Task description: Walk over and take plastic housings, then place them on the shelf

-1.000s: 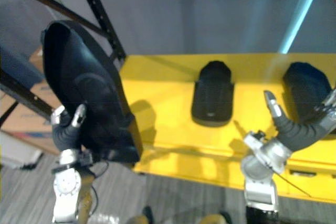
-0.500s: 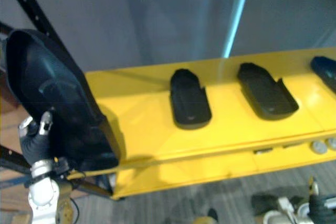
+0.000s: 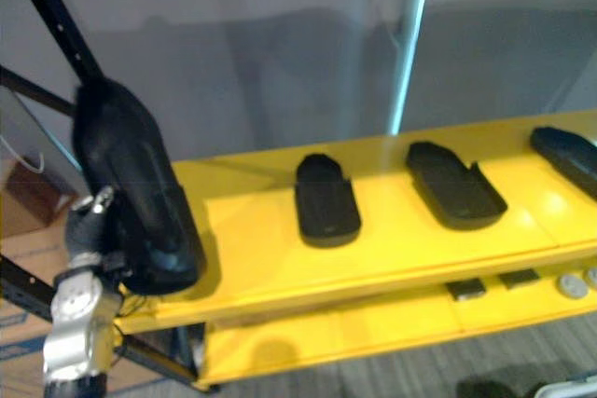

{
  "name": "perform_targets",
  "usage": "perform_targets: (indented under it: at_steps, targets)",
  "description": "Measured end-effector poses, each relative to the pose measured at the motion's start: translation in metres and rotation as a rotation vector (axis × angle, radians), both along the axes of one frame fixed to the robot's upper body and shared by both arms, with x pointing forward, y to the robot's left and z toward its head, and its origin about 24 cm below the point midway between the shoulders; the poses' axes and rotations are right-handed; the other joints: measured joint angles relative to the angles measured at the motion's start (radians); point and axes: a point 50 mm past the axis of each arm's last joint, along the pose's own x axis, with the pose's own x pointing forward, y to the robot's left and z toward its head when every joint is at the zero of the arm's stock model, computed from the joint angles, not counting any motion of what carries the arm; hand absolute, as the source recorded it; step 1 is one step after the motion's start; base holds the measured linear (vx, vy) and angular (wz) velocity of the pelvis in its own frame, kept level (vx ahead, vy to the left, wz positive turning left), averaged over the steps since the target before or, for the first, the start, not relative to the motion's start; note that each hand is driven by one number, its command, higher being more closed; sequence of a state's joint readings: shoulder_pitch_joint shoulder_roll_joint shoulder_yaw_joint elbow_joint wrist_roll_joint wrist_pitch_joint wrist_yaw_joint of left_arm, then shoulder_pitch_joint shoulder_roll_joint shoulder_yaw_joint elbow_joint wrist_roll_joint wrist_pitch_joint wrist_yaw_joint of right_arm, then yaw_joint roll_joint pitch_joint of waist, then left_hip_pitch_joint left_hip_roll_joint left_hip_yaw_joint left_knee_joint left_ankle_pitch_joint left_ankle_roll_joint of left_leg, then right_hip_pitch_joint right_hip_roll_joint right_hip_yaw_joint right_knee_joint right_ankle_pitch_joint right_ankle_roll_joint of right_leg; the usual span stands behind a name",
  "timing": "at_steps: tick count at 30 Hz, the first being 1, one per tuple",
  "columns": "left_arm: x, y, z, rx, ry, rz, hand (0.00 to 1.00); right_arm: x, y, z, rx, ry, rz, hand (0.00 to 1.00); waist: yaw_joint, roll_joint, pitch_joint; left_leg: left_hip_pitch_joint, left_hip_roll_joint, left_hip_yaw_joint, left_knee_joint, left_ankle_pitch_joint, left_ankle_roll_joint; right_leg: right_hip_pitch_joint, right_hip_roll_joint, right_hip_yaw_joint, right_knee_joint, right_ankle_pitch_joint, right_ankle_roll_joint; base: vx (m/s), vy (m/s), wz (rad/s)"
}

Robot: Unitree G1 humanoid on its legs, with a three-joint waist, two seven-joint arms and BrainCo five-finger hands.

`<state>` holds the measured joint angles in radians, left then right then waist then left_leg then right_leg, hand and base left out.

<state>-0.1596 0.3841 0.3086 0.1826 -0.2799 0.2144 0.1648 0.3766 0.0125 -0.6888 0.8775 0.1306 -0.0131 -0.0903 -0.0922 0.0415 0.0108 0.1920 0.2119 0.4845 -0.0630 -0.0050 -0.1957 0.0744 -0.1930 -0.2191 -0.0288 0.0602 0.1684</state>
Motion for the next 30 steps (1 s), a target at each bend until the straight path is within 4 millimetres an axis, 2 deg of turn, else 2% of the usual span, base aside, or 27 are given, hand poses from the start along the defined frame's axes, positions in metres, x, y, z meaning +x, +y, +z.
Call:
perform_targets:
  at_steps: [3, 8, 12, 16, 21, 30]
  targets:
    - [0.017, 0.012, -0.004, 0.039, 0.130, -0.025, 1.00, -0.002, 0.000, -0.005, 0.106, -0.001, -0.002, 0.00, -0.001, -0.006, 0.004, 0.001, -0.004, -0.007, 0.000, 0.000, 0.001, -0.001, -0.002, -0.003, -0.003, 0.000, -0.001, 0.04, 0.000, 0.02]
    - [0.037, 0.024, 0.006, 0.086, 0.215, -0.072, 1.00, 0.004, 0.001, -0.009, 0.194, -0.028, -0.051, 0.00, -0.001, -0.003, 0.012, 0.003, -0.005, -0.012, 0.004, -0.003, 0.006, 0.007, -0.003, -0.011, -0.003, -0.001, -0.005, 0.03, 0.000, 0.03]
    - [0.048, 0.020, 0.004, 0.069, 0.273, -0.133, 1.00, 0.012, -0.002, -0.009, 0.208, -0.050, -0.036, 0.00, -0.001, 0.023, 0.035, 0.019, -0.006, -0.013, 0.006, -0.007, 0.012, 0.026, -0.004, -0.020, -0.003, -0.006, -0.013, 0.00, 0.000, 0.00]
    - [0.053, 0.016, -0.003, 0.091, 0.358, -0.203, 1.00, 0.018, -0.007, -0.008, 0.198, -0.062, -0.025, 0.00, -0.003, 0.029, 0.042, 0.018, -0.005, -0.012, 0.008, -0.007, 0.012, 0.024, -0.004, -0.020, -0.004, -0.007, -0.015, -0.02, -0.007, 0.00]
    - [0.052, 0.017, -0.010, 0.076, 0.454, -0.262, 1.00, 0.019, -0.006, -0.009, 0.208, -0.055, -0.026, 0.00, -0.009, 0.017, 0.049, 0.017, -0.006, -0.006, 0.007, -0.008, 0.012, 0.015, -0.003, -0.009, -0.004, -0.007, -0.014, -0.01, -0.007, -0.05]
    - [0.044, 0.023, -0.025, 0.050, 0.557, -0.246, 1.00, 0.018, -0.004, -0.010, 0.218, -0.046, -0.032, 0.00, -0.032, 0.016, 0.062, 0.018, -0.006, 0.002, 0.007, -0.008, 0.011, 0.009, -0.001, 0.000, -0.004, -0.005, -0.013, 0.00, -0.002, -0.02]
